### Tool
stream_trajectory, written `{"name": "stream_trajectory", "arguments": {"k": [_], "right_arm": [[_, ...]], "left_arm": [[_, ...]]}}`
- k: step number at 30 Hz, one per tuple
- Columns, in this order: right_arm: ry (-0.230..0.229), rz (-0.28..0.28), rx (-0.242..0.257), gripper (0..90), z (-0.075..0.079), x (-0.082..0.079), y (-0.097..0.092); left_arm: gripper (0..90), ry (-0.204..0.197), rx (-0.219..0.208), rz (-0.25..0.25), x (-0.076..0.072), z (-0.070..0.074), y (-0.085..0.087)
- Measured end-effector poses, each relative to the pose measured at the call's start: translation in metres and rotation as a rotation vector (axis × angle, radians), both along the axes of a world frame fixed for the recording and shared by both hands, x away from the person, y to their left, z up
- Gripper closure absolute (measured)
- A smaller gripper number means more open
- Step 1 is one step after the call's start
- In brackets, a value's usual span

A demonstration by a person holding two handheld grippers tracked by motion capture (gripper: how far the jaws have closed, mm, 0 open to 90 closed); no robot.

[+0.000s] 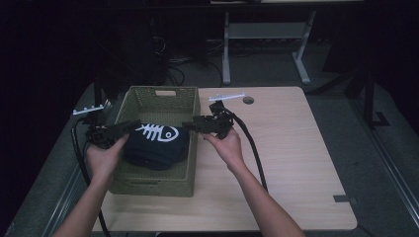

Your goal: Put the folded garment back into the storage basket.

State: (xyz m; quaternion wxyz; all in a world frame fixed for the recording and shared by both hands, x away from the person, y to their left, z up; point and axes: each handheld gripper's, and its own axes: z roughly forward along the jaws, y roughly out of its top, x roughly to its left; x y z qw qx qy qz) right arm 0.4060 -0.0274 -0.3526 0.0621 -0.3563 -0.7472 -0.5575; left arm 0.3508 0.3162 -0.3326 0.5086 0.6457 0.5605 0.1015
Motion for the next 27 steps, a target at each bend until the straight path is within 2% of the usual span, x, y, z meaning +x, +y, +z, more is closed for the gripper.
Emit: {"name": "stream_trajectory", "arguments": {"k": [4,11,16,27], "right_arm": [[-0.003,0.011,0.021,33.1,0.004,0.001,-0.009],[-0.01,0.006,0.036,29.2,0.007,0.0,-0.031],[-0.02,-0.007,0.047,26.7,0.008,-0.003,-0.049],[-0.017,-0.022,0.079,26.1,0.01,-0.005,-0.072]], "left_arm": [[38.9,-0.017,-0.016,-0.015,-0.002,0.003,-0.006],[34.0,-0.043,-0.007,-0.046,-0.005,0.007,-0.018],[29.1,-0.055,-0.03,-0.087,-0.006,0.007,-0.03],[27.4,-0.07,-0.038,-0.104,-0.006,0.009,-0.041]]}}
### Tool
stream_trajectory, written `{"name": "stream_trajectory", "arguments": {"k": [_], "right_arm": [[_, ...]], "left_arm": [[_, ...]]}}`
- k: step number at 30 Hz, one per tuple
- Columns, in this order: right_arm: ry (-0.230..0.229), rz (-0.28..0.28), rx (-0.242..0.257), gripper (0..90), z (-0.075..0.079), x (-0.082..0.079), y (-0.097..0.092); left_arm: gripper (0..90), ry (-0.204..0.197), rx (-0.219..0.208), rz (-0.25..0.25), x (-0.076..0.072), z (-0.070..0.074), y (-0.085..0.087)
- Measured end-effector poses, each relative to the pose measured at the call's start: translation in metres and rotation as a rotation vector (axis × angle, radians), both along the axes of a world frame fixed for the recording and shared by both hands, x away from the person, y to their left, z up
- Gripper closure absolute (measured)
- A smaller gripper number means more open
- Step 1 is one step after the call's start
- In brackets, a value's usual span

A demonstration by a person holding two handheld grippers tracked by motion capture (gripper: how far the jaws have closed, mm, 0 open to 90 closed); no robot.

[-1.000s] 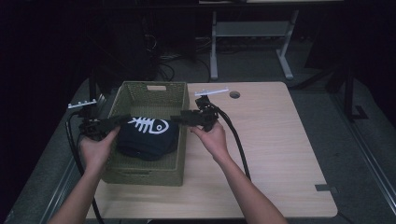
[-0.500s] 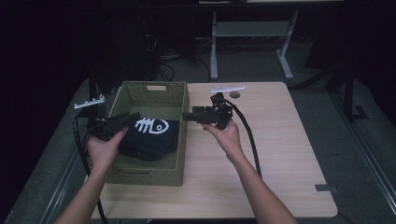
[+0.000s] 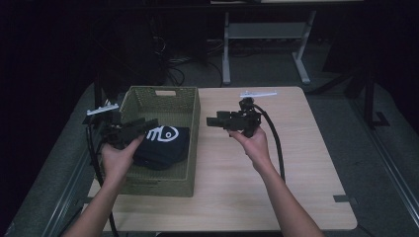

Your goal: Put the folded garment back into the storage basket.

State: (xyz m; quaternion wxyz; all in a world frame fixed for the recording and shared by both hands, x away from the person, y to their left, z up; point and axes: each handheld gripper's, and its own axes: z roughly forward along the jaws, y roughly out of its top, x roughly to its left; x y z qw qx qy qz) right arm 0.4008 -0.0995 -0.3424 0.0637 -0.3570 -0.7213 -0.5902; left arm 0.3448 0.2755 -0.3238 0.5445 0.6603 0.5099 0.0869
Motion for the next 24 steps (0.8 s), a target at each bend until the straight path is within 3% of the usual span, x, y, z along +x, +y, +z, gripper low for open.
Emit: {"name": "stream_trajectory", "arguments": {"k": [24], "right_arm": [[-0.006,-0.033,-0.009,25.3,-0.002,-0.007,-0.04]], "left_arm": [[26.4,-0.049,-0.02,-0.054,0.0,0.01,-0.035]]}}
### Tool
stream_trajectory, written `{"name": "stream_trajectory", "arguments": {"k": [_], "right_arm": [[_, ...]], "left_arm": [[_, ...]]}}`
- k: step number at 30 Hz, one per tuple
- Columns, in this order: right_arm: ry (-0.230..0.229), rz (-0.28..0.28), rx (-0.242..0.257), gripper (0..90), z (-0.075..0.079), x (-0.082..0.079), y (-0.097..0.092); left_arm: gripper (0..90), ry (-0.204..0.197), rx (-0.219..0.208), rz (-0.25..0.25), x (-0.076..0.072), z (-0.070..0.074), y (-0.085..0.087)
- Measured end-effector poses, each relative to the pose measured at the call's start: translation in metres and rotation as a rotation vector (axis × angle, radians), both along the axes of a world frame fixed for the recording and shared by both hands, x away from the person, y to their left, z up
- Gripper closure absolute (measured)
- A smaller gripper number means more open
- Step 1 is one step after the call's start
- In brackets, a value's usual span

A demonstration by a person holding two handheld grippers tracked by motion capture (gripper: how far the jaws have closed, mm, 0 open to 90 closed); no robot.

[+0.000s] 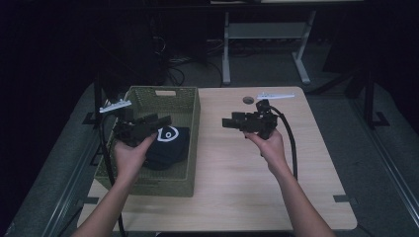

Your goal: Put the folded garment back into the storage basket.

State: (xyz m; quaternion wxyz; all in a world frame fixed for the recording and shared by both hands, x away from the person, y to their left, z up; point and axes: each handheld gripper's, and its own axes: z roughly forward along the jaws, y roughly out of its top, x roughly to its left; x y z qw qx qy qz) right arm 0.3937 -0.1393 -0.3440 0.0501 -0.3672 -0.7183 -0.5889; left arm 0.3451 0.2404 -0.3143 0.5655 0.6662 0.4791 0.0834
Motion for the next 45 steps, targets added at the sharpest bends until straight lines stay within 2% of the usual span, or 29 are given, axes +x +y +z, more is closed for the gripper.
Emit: {"name": "stream_trajectory", "arguments": {"k": [9,13,20,25,28,29,38,41,45], "right_arm": [[0.0,-0.023,-0.013,25.3,-0.003,-0.001,-0.021],[0.01,-0.037,0.001,25.3,-0.007,-0.001,-0.031],[0.018,-0.062,-0.002,25.0,-0.011,-0.004,-0.05],[0.019,-0.077,-0.02,24.7,-0.011,-0.005,-0.06],[0.023,-0.091,-0.014,24.7,-0.014,-0.005,-0.068],[0.022,-0.093,-0.016,24.7,-0.015,-0.006,-0.07],[0.045,-0.141,0.005,24.7,-0.025,-0.007,-0.093],[0.043,-0.149,0.005,24.7,-0.027,-0.008,-0.098],[0.045,-0.157,-0.007,24.5,-0.029,-0.011,-0.105]], "left_arm": [[26.3,0.0,0.001,-0.039,0.002,0.0,-0.018],[26.3,0.004,-0.011,-0.05,0.003,0.0,-0.025],[26.2,-0.005,-0.015,-0.077,0.004,0.002,-0.04],[26.2,-0.012,-0.014,-0.095,0.006,0.003,-0.051],[26.1,-0.004,-0.017,-0.106,0.008,0.001,-0.057],[26.1,0.0,-0.03,-0.103,0.008,0.0,-0.059],[26.0,0.003,-0.036,-0.131,0.011,-0.001,-0.076],[25.9,-0.017,-0.013,-0.138,0.01,0.0,-0.082],[25.9,-0.021,-0.017,-0.156,0.01,0.001,-0.094]]}}
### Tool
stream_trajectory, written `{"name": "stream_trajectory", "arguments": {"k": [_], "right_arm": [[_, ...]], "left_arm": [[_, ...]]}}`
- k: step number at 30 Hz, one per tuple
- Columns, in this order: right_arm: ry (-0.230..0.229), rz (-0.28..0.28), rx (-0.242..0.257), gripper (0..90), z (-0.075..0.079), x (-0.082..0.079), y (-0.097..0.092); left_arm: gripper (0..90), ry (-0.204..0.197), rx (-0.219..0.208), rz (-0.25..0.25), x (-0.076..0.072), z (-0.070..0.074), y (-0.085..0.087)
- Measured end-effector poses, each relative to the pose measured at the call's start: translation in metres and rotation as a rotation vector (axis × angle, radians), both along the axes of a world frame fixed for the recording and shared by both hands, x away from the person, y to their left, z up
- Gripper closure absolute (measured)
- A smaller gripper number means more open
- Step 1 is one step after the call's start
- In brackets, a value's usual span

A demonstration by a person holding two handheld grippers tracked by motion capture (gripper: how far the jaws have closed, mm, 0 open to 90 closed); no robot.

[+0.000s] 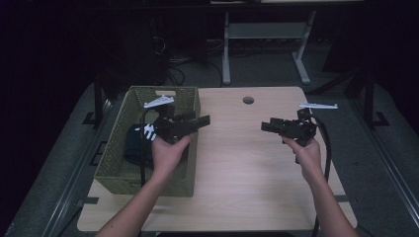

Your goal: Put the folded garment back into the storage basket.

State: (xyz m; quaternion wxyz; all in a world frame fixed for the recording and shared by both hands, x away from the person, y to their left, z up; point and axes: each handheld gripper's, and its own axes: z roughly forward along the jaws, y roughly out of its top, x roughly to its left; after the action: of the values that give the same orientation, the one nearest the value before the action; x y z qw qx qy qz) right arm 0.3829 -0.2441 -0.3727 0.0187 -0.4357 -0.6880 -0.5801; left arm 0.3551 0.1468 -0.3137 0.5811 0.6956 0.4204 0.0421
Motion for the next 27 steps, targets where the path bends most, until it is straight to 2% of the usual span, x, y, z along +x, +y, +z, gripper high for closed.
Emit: {"name": "stream_trajectory", "arguments": {"k": [2,17,20,24,27], "right_arm": [[-0.001,-0.007,-0.008,24.5,-0.001,-0.002,-0.004],[0.013,-0.065,-0.015,24.4,-0.011,-0.015,-0.043],[0.003,-0.076,-0.018,24.4,-0.01,-0.018,-0.048],[0.003,-0.082,-0.031,24.4,-0.011,-0.021,-0.055],[0.009,-0.085,-0.051,24.4,-0.014,-0.025,-0.061]], "left_arm": [[25.9,0.005,-0.007,-0.014,0.0,0.0,-0.005],[25.2,0.002,0.02,-0.086,-0.004,-0.011,-0.053],[25.2,0.02,-0.005,-0.105,-0.006,-0.016,-0.062],[25.1,0.015,0.007,-0.127,-0.012,-0.02,-0.074],[24.9,0.015,0.04,-0.153,-0.018,-0.026,-0.084]]}}
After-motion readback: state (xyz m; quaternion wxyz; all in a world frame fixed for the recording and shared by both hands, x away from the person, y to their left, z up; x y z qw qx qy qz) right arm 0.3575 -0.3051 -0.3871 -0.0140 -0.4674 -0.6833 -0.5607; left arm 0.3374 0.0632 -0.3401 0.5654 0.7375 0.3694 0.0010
